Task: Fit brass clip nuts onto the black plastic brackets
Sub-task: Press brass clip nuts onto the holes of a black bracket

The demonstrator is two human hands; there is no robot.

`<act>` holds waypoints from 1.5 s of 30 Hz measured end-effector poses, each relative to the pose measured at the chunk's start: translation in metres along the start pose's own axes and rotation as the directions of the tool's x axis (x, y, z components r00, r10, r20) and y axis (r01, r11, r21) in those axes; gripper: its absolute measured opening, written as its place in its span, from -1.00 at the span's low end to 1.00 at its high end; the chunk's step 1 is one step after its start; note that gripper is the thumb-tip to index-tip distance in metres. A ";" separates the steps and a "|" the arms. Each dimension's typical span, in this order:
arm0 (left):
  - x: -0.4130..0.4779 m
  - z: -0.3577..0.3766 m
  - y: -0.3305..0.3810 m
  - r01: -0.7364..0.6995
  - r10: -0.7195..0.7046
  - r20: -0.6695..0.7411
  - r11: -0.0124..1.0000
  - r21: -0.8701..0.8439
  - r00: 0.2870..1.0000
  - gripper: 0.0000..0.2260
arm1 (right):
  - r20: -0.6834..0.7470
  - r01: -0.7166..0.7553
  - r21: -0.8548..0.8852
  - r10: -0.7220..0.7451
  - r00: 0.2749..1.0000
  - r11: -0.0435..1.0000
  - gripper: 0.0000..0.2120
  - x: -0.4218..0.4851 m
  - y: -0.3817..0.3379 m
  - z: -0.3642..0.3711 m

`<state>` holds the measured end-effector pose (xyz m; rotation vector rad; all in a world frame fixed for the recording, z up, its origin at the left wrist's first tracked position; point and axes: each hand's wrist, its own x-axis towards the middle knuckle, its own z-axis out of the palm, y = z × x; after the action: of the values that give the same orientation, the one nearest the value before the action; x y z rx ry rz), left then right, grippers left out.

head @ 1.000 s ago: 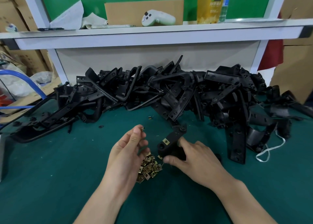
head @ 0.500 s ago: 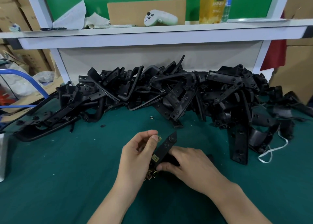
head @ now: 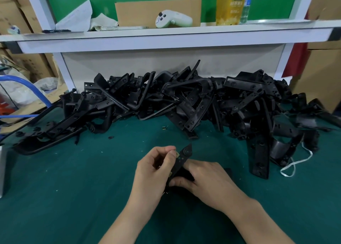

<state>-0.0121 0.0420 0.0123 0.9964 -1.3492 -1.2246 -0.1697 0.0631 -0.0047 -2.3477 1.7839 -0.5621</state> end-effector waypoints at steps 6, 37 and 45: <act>-0.004 0.002 -0.003 -0.020 0.020 -0.017 1.000 0.016 1.000 -0.84 | -0.017 0.023 -0.018 -0.024 1.000 1.000 -0.40 0.000 0.001 0.002; -0.010 0.007 -0.019 -0.104 0.109 0.017 0.885 0.454 0.994 -0.71 | 0.001 0.039 -0.049 -0.039 0.999 0.998 -0.84 0.000 0.003 0.001; -0.010 0.008 -0.020 -0.118 0.161 -0.031 0.827 0.549 0.986 -0.76 | -0.026 0.049 -0.060 -0.051 0.998 0.997 -0.82 0.001 0.006 0.006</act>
<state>-0.0201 0.0499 -0.0089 1.2948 -1.7251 -0.6827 -0.1727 0.0601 -0.0118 -2.4418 1.7817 -0.5576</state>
